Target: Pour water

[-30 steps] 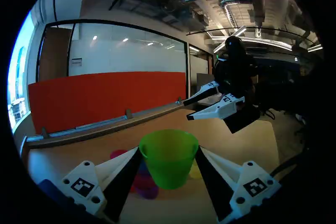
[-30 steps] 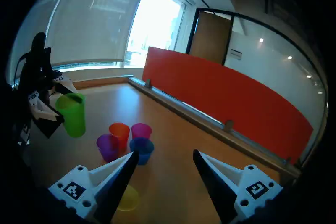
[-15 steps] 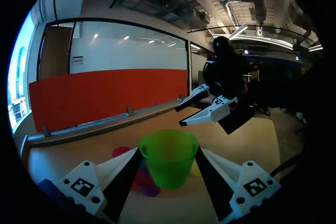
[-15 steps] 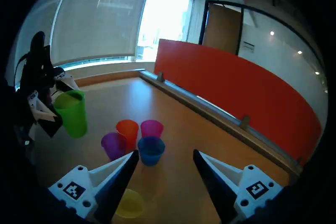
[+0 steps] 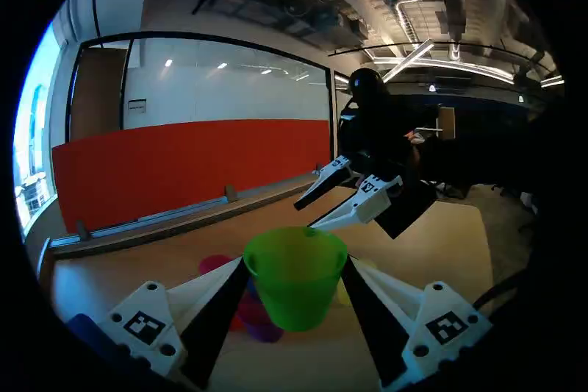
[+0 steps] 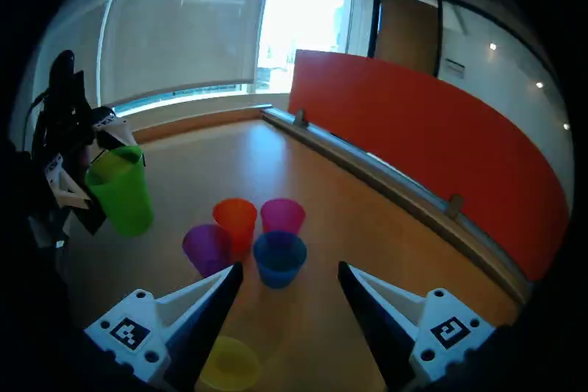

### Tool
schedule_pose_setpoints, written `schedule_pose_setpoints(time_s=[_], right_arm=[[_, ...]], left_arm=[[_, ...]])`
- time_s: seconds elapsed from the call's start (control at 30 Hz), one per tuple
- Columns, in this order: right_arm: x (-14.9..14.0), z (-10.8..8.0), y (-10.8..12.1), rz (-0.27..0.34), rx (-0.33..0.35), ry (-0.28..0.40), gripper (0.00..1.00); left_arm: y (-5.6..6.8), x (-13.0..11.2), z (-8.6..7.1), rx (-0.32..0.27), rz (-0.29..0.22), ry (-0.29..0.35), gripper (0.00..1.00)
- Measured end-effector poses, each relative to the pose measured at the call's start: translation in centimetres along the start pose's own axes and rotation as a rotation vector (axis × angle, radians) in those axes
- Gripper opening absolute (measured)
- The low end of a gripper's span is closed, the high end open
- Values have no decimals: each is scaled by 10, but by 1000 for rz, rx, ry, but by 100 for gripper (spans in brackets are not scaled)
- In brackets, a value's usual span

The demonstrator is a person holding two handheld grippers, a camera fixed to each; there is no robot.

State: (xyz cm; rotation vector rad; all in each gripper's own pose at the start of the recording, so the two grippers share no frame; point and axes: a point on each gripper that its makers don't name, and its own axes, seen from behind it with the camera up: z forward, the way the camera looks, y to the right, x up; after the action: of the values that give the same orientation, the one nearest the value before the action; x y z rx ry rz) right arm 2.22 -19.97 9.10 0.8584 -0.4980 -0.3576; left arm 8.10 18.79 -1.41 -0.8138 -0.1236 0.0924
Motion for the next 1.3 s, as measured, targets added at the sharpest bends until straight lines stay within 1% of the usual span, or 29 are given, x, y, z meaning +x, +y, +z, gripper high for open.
schedule_pose_setpoints(time_s=[0.3, 0.47, 1.07, 1.3], right_arm=[[-12, 23, -8, 6, 59, -61, 100], [-17, 33, -10, 1, 76, -87, 100], [-26, 69, -8, -59, 106, -183, 100], [-28, 83, -9, -78, 132, -223, 100]], left_arm=[[-3, -3, -1, 5, -6, -4, 87], [-4, -6, -2, 6, -9, -9, 87], [-10, -15, -4, 13, -20, -16, 87], [-14, -17, -6, 18, -28, -17, 87]])
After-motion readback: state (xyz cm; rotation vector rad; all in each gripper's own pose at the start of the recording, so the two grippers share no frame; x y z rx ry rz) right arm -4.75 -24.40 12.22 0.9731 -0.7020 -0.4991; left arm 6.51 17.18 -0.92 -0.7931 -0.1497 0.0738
